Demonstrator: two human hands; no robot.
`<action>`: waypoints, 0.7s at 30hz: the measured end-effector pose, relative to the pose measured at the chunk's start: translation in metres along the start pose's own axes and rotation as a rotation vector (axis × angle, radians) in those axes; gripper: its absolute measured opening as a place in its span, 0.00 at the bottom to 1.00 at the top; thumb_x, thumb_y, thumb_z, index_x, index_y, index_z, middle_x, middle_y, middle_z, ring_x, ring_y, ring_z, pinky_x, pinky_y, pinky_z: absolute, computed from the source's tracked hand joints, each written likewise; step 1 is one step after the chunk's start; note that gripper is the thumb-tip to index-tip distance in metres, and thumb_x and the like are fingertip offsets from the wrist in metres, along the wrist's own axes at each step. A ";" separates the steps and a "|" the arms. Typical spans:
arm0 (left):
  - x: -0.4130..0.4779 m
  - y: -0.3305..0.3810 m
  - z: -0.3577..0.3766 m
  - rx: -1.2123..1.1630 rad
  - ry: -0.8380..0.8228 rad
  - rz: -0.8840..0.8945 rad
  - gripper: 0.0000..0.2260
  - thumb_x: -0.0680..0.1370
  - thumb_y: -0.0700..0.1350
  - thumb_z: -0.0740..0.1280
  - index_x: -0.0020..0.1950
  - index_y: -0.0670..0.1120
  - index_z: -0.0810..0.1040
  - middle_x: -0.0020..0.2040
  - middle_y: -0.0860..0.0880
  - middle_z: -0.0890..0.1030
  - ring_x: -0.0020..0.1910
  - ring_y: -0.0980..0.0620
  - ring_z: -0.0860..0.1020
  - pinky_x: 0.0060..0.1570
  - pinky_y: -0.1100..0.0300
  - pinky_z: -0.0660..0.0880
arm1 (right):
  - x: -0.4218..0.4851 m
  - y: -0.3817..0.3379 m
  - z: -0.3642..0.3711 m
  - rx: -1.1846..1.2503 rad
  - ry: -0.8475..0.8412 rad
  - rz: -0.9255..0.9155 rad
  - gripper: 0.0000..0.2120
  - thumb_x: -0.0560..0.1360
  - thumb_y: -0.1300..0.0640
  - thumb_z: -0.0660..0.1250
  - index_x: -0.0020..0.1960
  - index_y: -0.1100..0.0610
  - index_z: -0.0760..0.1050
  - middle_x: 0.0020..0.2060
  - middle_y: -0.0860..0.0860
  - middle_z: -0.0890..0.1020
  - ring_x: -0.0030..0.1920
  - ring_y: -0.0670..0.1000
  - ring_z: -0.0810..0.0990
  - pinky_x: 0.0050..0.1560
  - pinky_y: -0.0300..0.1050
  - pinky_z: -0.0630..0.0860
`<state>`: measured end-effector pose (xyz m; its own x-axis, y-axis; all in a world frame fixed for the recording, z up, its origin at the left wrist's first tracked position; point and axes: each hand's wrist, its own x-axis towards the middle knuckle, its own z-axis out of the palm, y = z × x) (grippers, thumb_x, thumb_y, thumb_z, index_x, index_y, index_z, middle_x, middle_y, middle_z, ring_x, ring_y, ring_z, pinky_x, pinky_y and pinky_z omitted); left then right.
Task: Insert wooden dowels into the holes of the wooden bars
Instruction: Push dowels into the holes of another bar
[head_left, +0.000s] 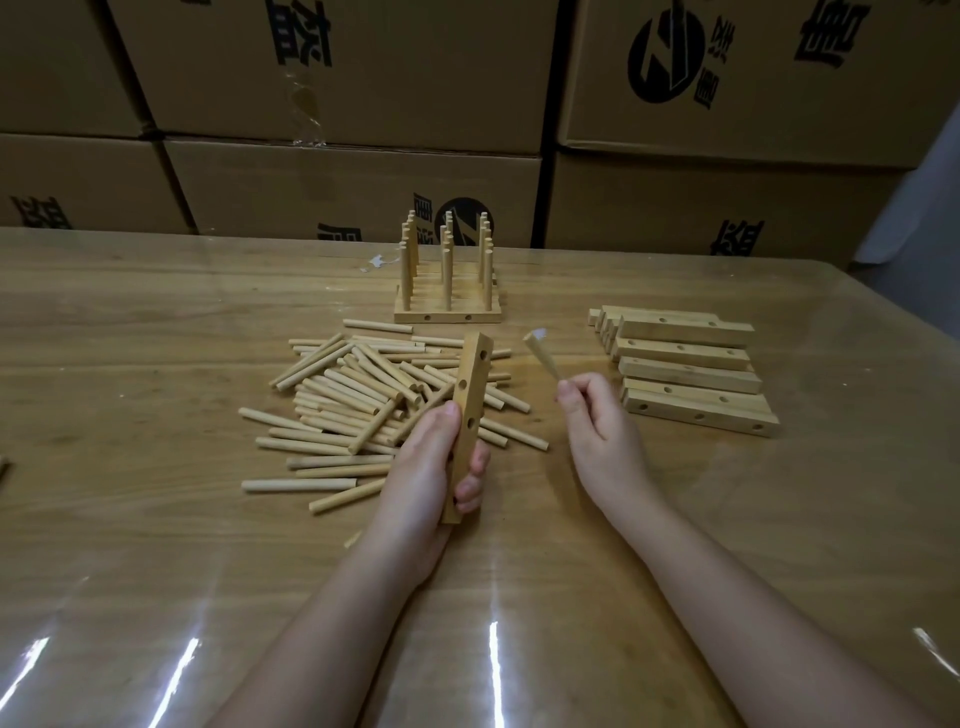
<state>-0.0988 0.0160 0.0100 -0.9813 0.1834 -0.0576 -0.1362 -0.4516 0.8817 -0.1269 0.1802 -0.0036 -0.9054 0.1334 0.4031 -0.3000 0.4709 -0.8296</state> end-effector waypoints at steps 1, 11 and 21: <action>0.000 -0.001 0.000 0.020 -0.002 0.007 0.10 0.82 0.49 0.55 0.52 0.45 0.71 0.29 0.49 0.70 0.21 0.56 0.63 0.19 0.67 0.61 | 0.000 -0.001 0.000 0.008 -0.017 -0.018 0.09 0.78 0.47 0.56 0.41 0.48 0.69 0.27 0.44 0.70 0.28 0.40 0.69 0.29 0.36 0.65; 0.000 -0.004 -0.002 0.070 -0.039 0.027 0.10 0.82 0.50 0.55 0.53 0.44 0.71 0.29 0.49 0.70 0.21 0.57 0.63 0.19 0.67 0.61 | -0.001 0.001 -0.001 0.007 -0.134 -0.141 0.08 0.78 0.50 0.57 0.53 0.45 0.74 0.36 0.37 0.77 0.37 0.41 0.75 0.37 0.38 0.69; 0.003 -0.011 -0.005 0.215 -0.058 0.063 0.14 0.81 0.53 0.57 0.66 0.62 0.71 0.28 0.51 0.71 0.22 0.57 0.64 0.21 0.66 0.61 | -0.001 0.002 -0.001 -0.018 -0.071 -0.146 0.11 0.78 0.54 0.61 0.57 0.40 0.75 0.47 0.42 0.80 0.50 0.43 0.77 0.50 0.34 0.71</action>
<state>-0.1010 0.0176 -0.0022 -0.9767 0.2135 0.0223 -0.0368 -0.2687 0.9625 -0.1264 0.1818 -0.0057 -0.8719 0.0010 0.4898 -0.4247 0.4964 -0.7571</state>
